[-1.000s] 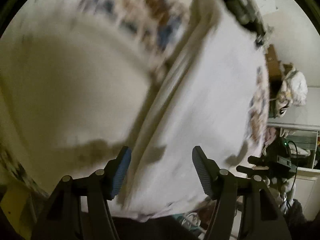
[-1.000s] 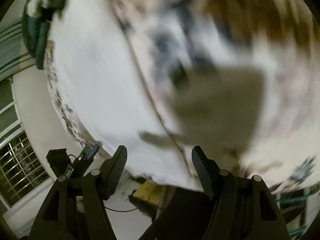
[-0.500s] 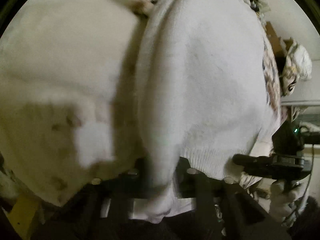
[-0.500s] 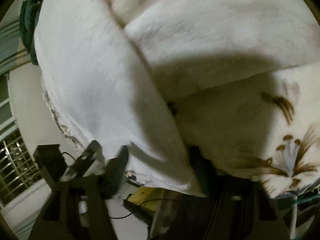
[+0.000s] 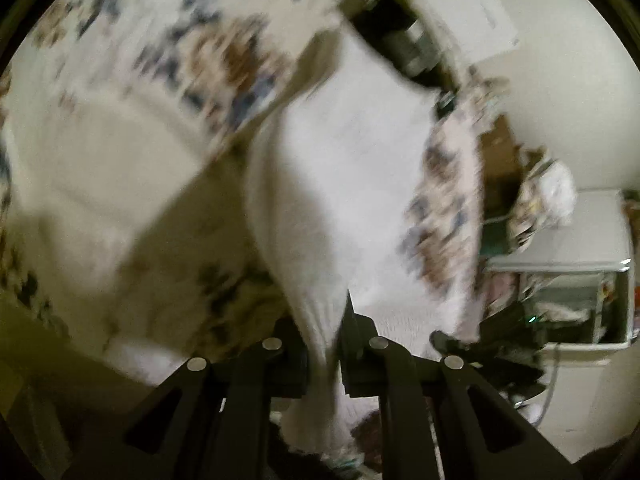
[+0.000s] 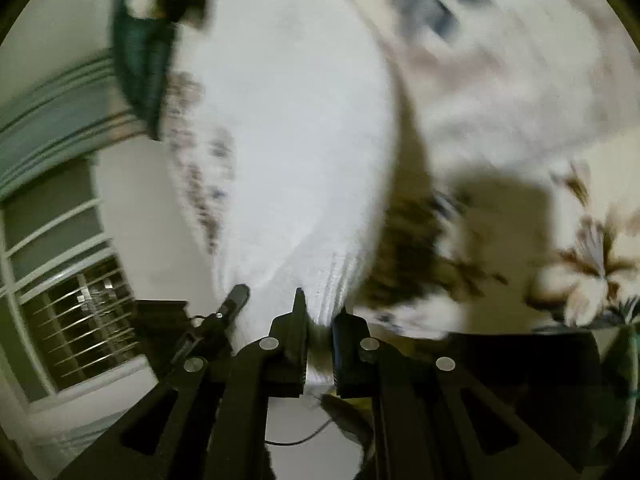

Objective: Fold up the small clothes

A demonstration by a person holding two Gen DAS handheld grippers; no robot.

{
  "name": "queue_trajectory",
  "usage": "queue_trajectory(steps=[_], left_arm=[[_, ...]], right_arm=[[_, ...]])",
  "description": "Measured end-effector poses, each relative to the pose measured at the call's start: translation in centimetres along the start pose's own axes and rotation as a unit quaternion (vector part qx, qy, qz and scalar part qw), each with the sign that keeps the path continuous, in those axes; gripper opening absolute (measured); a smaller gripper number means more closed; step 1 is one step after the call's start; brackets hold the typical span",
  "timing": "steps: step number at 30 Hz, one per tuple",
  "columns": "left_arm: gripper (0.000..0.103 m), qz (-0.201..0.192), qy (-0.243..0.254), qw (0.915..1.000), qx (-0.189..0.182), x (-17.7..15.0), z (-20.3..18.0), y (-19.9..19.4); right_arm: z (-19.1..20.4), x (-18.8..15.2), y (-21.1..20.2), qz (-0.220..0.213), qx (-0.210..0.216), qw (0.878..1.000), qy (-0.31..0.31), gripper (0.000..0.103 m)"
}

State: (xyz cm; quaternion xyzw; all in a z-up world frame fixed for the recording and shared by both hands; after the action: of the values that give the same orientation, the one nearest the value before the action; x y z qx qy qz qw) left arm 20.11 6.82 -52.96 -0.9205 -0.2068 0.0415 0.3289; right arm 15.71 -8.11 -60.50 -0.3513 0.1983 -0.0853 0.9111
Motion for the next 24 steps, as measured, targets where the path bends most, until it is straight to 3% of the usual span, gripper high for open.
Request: queue_trajectory(steps=[4, 5, 8, 12, 14, 16, 17, 19, 21, 24], left_arm=[[0.009, -0.035, 0.015, 0.9984, -0.041, 7.3, -4.4, 1.6], [0.009, -0.039, 0.017, 0.9979, -0.050, 9.0, -4.6, 1.9], [0.009, -0.052, 0.034, 0.9959, -0.065, 15.2, -6.2, 4.5], [0.014, -0.039, 0.037, 0.9955, -0.078, 23.5, -6.5, 9.7], [0.025, -0.039, 0.025, 0.9962, -0.074, 26.6, -6.0, 11.4], [0.045, -0.049, 0.013, 0.9950, -0.086, 29.2, -5.6, 11.9], [0.062, -0.055, 0.004, 0.9944, -0.090, 30.5, -5.3, 11.7], [0.062, -0.073, 0.002, 0.9920, -0.103, 31.9, -4.7, 10.7], [0.063, -0.075, 0.019, 0.9939, -0.078, 32.2, -3.9, 10.3], [0.063, -0.046, 0.059, 0.9969, -0.025, 31.3, -2.6, 11.7]], right_arm=[[5.1, 5.8, -4.1, -0.041, 0.042, 0.998, -0.003, 0.010], [4.3, 7.4, -6.8, -0.047, 0.047, 0.998, -0.002, 0.010], [7.2, 14.4, -8.3, -0.085, 0.048, 0.995, 0.013, 0.010], [10.1, 24.7, -9.8, -0.129, 0.035, 0.990, 0.031, 0.010], [10.5, 29.3, -9.7, -0.139, 0.024, 0.989, 0.038, 0.015], [10.5, 33.6, -8.8, -0.140, 0.027, 0.988, 0.065, 0.017], [10.3, 34.9, -9.1, -0.138, 0.025, 0.988, 0.068, 0.024], [10.5, 36.9, -9.7, -0.147, 0.027, 0.987, 0.065, 0.038], [9.8, 36.3, -10.4, -0.154, 0.023, 0.987, 0.044, 0.063], [8.4, 35.6, -11.2, -0.179, -0.032, 0.983, 0.008, 0.066]])
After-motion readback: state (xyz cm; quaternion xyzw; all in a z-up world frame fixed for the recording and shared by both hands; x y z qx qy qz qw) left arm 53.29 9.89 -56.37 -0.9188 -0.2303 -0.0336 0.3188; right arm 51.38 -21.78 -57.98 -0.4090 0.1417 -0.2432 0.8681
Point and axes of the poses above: each gripper's, at about its wrist camera, not at the fingertips, and y roughly the way its jaws point, z to its left, x to its top, the point moved 9 cm from there along y, roughly the way its jaws point, and after that the axes turned 9 degrees about -x, right-handed, at the moved point
